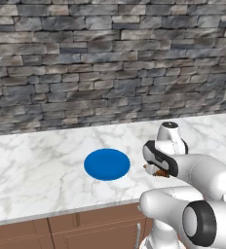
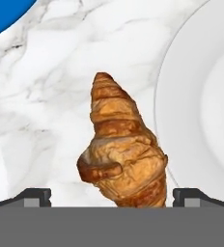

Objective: Place the pastries on the plates.

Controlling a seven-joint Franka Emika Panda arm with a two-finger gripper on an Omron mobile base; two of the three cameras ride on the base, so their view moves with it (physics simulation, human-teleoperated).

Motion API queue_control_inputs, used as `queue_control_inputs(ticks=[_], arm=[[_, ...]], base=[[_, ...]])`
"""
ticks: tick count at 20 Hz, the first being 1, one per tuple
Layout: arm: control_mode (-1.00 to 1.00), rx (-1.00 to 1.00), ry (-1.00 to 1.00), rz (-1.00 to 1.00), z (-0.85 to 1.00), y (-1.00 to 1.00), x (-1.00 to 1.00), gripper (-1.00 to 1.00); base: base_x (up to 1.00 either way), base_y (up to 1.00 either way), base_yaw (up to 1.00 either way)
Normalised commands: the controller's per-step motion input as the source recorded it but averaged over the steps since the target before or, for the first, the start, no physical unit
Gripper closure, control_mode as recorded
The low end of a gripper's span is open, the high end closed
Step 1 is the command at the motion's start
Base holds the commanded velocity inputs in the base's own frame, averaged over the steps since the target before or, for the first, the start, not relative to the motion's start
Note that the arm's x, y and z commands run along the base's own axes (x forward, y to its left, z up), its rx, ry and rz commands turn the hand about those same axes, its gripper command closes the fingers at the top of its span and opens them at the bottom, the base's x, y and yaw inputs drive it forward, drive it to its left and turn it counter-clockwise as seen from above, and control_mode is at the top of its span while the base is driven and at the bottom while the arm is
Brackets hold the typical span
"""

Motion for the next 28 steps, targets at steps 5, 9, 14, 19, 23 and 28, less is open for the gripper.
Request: queue_control_inputs(ticks=[5, 9, 14, 19, 23, 28], arm=[[-1.0, 0.0, 0.0, 0.0, -0.2, 0.0, 0.07, -1.0], [-1.0, 0.0, 0.0, 0.0, -0.19, 0.0, 0.07, -1.0], [-1.0, 0.0, 0.0, 0.0, -0.22, 0.0, 0.09, -1.0], [-1.0, 0.0, -0.02, 0.0, 0.0, 0.0, 0.01, 1.0], [-1.0, 0.0, 0.0, 0.0, 0.0, 0.0, 0.0, 1.0], [-1.0, 0.0, 0.0, 0.0, 0.03, 0.13, -0.14, 1.0]], base=[[0.0, 0.0, 0.0], [0.0, 0.0, 0.0], [0.0, 0.0, 0.0], [0.0, 0.0, 0.0], [0.0, 0.0, 0.0], [0.0, 0.0, 0.0]])
